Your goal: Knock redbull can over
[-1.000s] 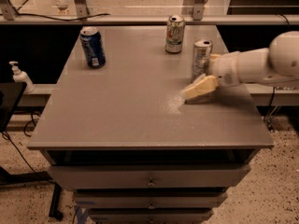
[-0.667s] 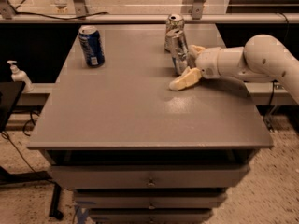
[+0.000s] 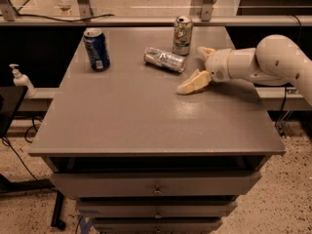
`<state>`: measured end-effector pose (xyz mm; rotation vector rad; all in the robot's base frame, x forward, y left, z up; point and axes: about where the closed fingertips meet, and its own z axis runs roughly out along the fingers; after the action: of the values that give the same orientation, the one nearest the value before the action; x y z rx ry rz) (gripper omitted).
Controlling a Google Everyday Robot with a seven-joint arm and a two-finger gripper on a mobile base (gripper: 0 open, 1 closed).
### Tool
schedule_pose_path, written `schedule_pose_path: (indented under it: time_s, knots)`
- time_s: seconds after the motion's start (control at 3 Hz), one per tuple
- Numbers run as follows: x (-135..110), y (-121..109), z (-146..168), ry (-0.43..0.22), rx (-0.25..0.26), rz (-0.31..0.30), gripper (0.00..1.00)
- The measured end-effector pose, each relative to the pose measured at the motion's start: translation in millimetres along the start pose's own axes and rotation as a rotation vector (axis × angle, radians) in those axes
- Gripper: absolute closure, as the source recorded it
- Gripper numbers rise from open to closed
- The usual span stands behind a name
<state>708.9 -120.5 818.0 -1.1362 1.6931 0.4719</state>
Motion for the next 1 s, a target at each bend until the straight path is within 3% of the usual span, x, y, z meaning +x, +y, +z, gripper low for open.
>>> schedule_pose_path:
  time_s: [0.67, 1.0]
  knots:
    - [-0.1, 0.0, -0.2, 0.000, 0.000, 0.000, 0.00]
    - [-0.1, 0.0, -0.3, 0.000, 0.000, 0.000, 0.18]
